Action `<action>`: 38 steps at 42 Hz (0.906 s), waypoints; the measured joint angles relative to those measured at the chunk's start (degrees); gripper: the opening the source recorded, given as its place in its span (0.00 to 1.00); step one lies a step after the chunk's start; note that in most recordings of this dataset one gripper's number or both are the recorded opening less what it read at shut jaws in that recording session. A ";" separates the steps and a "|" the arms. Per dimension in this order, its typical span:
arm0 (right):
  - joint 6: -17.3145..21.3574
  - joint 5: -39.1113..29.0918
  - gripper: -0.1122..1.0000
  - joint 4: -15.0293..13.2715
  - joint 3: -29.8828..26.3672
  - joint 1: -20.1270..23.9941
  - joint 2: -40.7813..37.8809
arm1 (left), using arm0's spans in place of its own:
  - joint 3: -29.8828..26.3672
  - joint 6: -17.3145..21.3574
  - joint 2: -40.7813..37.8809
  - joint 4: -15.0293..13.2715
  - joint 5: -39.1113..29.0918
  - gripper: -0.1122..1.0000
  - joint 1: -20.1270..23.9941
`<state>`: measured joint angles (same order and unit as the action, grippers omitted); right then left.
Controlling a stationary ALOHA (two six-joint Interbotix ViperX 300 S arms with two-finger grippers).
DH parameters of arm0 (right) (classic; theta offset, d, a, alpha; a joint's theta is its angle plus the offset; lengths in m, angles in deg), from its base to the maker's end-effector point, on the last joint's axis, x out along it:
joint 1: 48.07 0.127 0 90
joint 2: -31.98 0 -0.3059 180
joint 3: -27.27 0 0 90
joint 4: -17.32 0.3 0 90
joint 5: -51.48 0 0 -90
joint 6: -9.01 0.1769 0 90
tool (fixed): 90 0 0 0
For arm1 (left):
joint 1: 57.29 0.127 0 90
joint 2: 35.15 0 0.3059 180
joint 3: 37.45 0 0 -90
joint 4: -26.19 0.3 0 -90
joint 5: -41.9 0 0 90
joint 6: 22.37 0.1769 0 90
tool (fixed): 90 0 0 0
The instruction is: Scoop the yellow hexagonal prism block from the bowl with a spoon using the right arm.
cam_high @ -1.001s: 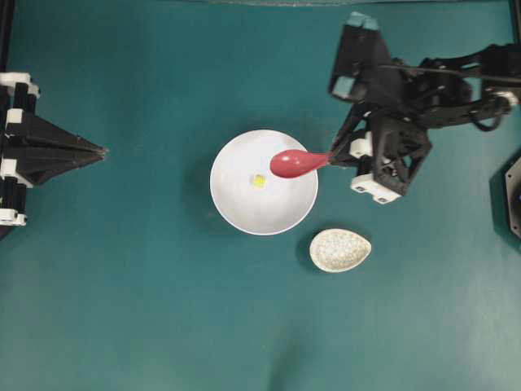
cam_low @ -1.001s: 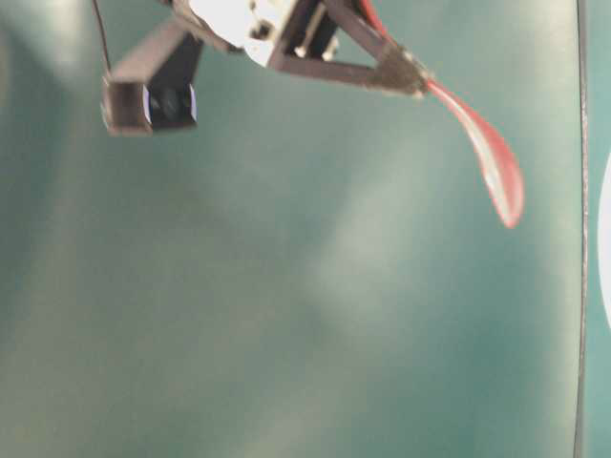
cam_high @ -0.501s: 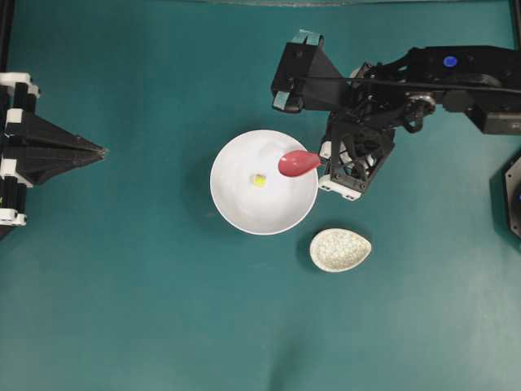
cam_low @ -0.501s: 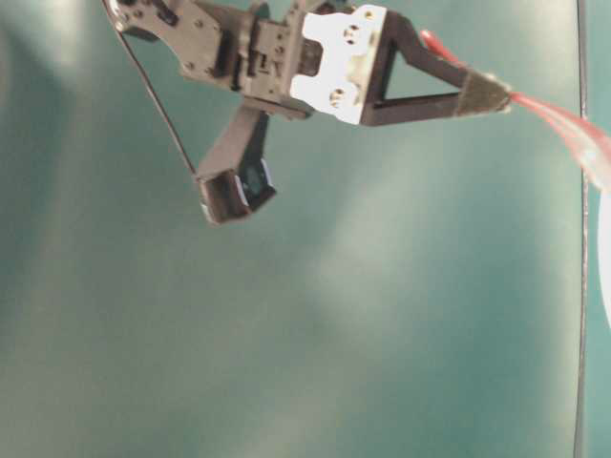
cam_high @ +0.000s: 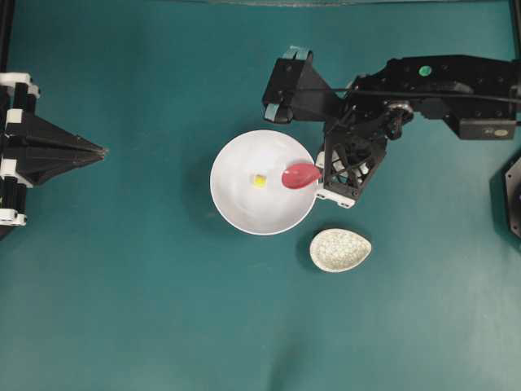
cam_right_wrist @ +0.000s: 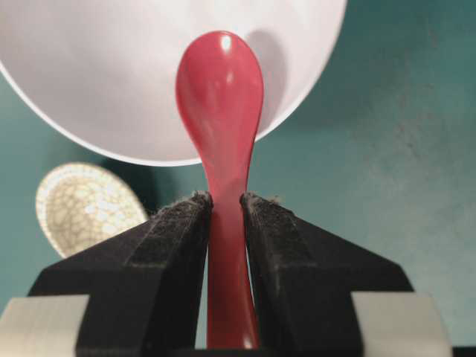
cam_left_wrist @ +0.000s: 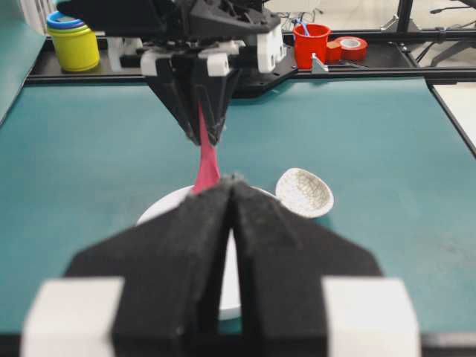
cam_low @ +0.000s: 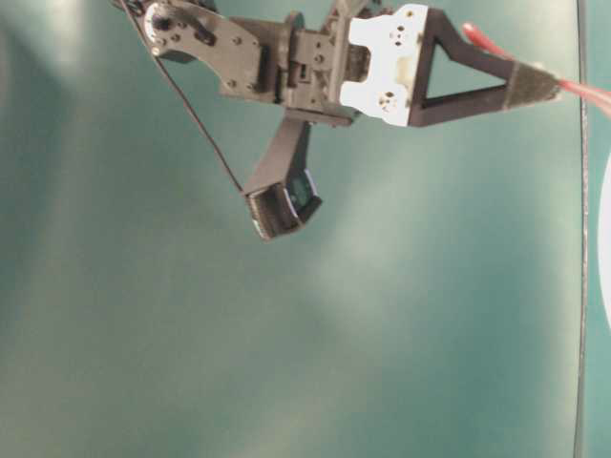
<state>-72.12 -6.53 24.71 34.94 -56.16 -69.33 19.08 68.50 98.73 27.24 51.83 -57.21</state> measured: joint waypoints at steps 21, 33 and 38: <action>0.00 0.79 0.31 0.35 -0.44 0.09 -2.81 | 0.00 0.00 0.09 0.00 -0.09 0.10 0.09; 0.00 3.34 0.31 0.35 -0.88 0.53 -4.83 | 0.00 0.00 0.09 0.00 0.00 0.10 0.09; -0.09 4.92 0.31 0.44 -1.58 0.97 -5.80 | 0.00 0.00 0.18 0.00 0.00 0.10 0.09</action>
<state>-72.20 -1.61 25.15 33.36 -55.19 -75.13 19.08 68.50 98.91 27.24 51.83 -57.12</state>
